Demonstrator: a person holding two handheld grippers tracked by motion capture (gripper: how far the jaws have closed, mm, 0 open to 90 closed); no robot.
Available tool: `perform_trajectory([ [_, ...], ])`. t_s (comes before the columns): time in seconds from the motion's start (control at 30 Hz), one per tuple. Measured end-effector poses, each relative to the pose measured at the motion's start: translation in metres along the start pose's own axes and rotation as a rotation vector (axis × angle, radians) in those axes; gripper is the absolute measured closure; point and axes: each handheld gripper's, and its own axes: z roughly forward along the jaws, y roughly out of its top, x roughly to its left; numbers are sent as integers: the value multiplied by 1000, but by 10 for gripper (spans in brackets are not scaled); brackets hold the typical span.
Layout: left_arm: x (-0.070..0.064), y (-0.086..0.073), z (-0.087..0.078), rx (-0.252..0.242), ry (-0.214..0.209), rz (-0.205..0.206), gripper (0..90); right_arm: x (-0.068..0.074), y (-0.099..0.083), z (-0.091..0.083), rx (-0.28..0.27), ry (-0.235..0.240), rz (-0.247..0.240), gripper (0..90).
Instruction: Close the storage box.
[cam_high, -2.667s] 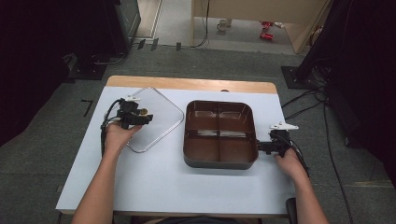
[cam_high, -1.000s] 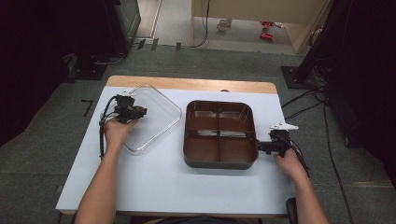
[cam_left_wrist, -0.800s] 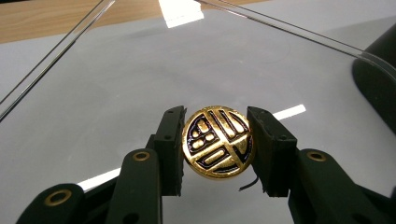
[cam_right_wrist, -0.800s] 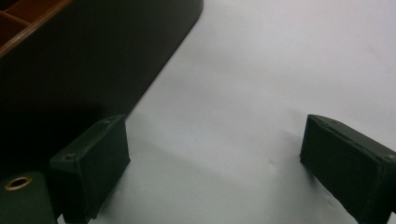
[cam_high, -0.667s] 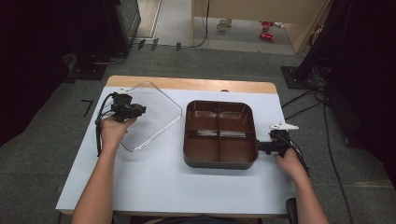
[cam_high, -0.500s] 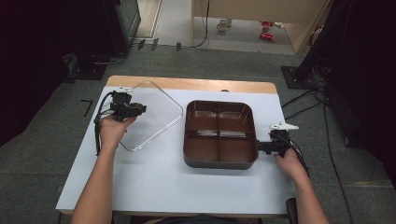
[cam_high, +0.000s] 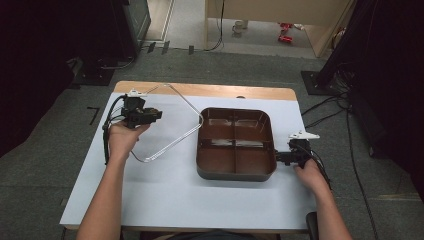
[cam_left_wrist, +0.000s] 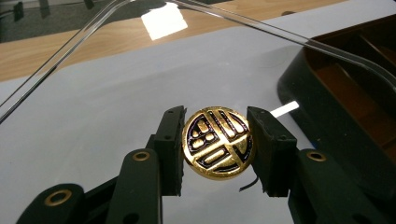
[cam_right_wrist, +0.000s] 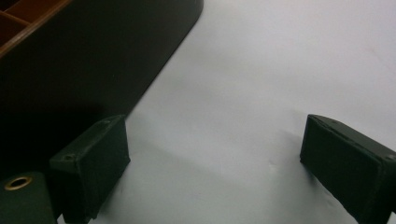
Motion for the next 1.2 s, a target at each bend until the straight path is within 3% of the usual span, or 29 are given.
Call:
perform_trajectory([
  [0.27, -23, 5, 2, -3, -51, 19, 596, 0, 0, 0, 1, 1, -1, 75],
  [0.47, -47, 11, 8, 7, -108, 71, 596, 0, 0, 0, -1, 0, -1, 75],
  [0.53, -54, 14, 12, 22, -136, 92, 596, 0, 0, 0, 0, 0, -2, 75],
  [0.67, -66, 16, 19, 30, -218, 86, 596, 0, 0, 0, 0, 0, 0, 75],
  [0.87, -86, 22, 24, 33, -228, 162, 596, 0, 0, 0, -1, 0, -2, 75],
  [1.2, -110, 25, 34, 5, -266, 237, 596, 0, 0, 0, 2, 0, 0, 75],
])
